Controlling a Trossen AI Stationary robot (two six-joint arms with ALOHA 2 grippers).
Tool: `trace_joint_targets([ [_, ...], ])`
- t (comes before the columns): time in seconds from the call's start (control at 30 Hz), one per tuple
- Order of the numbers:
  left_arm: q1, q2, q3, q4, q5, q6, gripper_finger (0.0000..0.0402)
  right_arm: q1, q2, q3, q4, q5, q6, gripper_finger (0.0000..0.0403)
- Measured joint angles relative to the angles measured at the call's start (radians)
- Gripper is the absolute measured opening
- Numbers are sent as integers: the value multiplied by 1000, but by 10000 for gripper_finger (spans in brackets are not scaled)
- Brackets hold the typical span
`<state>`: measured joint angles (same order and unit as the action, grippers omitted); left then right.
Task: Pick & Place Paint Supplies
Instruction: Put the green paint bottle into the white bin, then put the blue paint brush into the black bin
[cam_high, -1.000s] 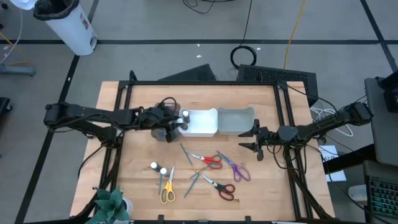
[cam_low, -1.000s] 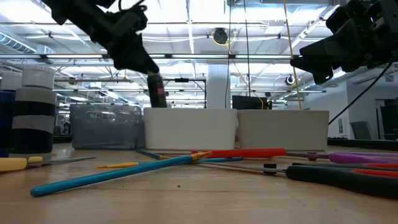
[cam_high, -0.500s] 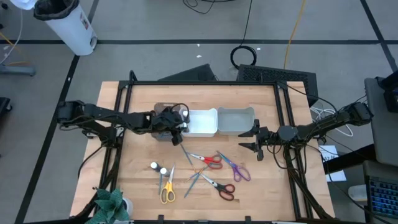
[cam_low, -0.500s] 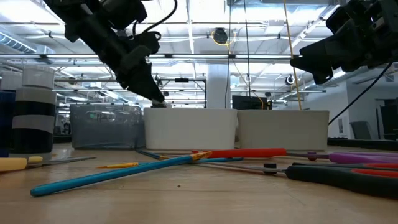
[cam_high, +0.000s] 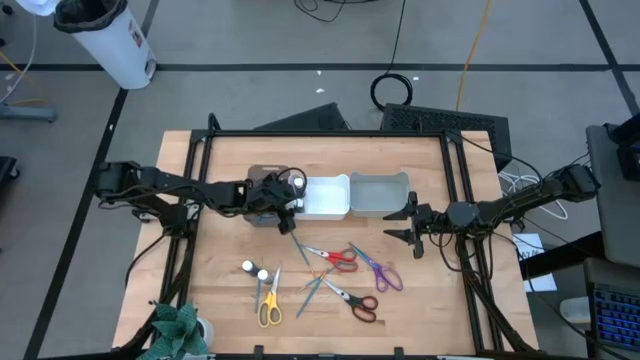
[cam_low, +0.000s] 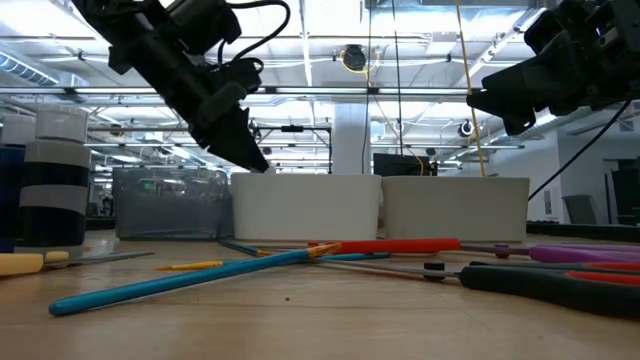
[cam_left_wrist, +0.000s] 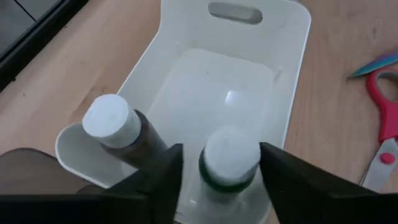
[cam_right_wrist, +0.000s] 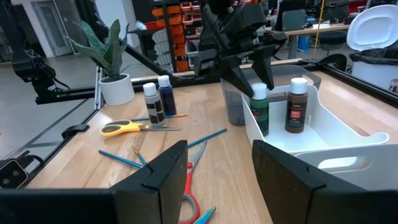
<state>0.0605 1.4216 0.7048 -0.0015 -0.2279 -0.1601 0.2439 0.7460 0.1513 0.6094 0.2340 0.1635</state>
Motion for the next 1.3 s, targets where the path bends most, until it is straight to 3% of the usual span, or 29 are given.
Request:
trace_joint_targets([
  [0.17, 0, -8, 0, 3, 0, 0, 275, 0, 0, 0, 0, 0, 0, 171],
  [0.33, 0, -82, 2, -5, 1, 0, 304, 0, 0, 0, 0, 0, 0, 171],
  [0.53, -23, -250, 2, -22, 10, -6, 318, 0, 0, 0, 0, 0, 0, 171],
  [0.77, -119, -385, 3, 4, 171, -47, 308, 0, 0, 0, 0, 0, 0, 171],
  [0.97, -249, -339, 3, 59, 211, -63, 310, 0, 0, 0, 0, 0, 0, 171],
  [1.3, -400, -61, 2, 232, 213, -189, 313, 0, 0, 0, 0, 0, 0, 171],
])
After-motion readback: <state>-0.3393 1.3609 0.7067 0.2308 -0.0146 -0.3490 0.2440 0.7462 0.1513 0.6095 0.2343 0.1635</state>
